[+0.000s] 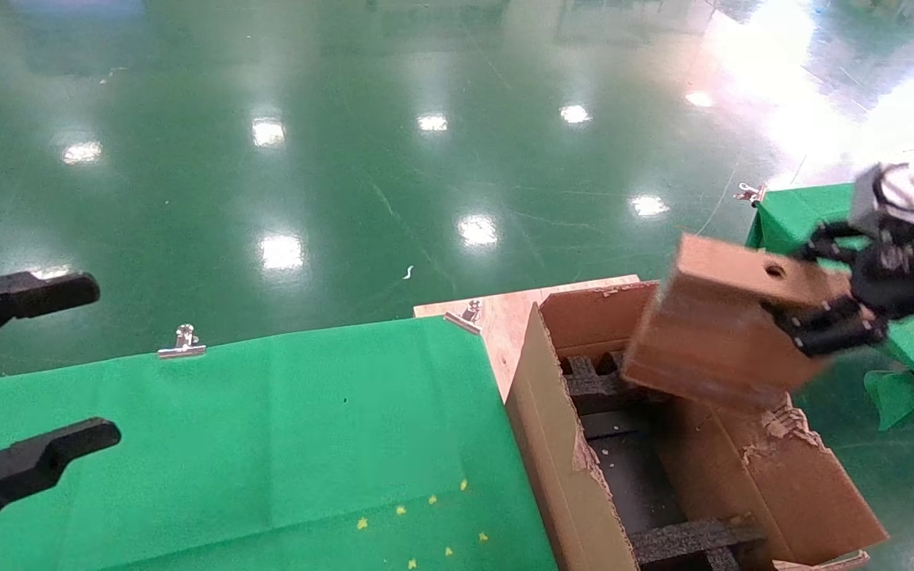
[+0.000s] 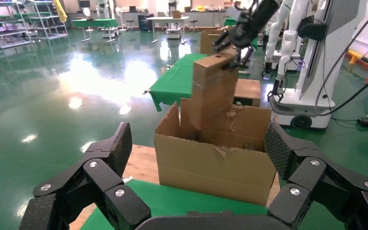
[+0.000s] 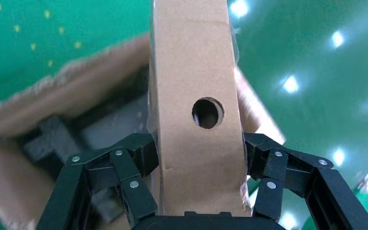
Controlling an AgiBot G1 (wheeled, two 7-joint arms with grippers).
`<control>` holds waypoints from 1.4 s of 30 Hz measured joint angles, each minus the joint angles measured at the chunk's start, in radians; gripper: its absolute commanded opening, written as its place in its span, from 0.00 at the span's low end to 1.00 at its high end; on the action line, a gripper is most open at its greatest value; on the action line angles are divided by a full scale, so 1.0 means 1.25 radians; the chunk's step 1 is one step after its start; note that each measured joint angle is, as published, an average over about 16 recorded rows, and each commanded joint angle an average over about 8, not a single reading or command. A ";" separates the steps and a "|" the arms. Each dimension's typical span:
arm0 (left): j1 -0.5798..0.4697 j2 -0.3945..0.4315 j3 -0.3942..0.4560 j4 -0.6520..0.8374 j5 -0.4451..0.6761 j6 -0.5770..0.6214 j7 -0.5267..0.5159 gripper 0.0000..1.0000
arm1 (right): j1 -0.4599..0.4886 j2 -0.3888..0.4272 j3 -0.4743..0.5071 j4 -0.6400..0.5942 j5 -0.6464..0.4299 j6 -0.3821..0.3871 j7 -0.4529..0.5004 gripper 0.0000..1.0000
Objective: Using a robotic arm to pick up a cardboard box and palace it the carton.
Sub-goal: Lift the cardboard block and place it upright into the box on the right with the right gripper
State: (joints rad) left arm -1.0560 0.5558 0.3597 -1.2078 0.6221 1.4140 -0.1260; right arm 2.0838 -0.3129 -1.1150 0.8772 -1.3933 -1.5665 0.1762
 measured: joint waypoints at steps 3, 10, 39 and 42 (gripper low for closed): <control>0.000 0.000 0.000 0.000 0.000 0.000 0.000 1.00 | -0.013 0.027 -0.012 0.002 0.004 0.007 0.006 0.00; 0.000 0.000 0.000 0.000 0.000 0.000 0.000 1.00 | -0.039 0.063 -0.026 0.005 0.020 0.023 0.016 0.00; 0.000 0.000 0.000 0.000 0.000 0.000 0.000 1.00 | -0.245 0.161 -0.109 0.249 0.090 0.348 0.407 0.00; 0.000 0.000 0.000 0.000 0.000 0.000 0.000 1.00 | -0.271 0.185 -0.127 0.304 0.076 0.412 0.491 0.00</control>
State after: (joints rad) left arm -1.0558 0.5557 0.3597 -1.2076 0.6220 1.4136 -0.1260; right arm 1.7456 -0.0812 -1.2732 1.2574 -1.2983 -1.0510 0.7894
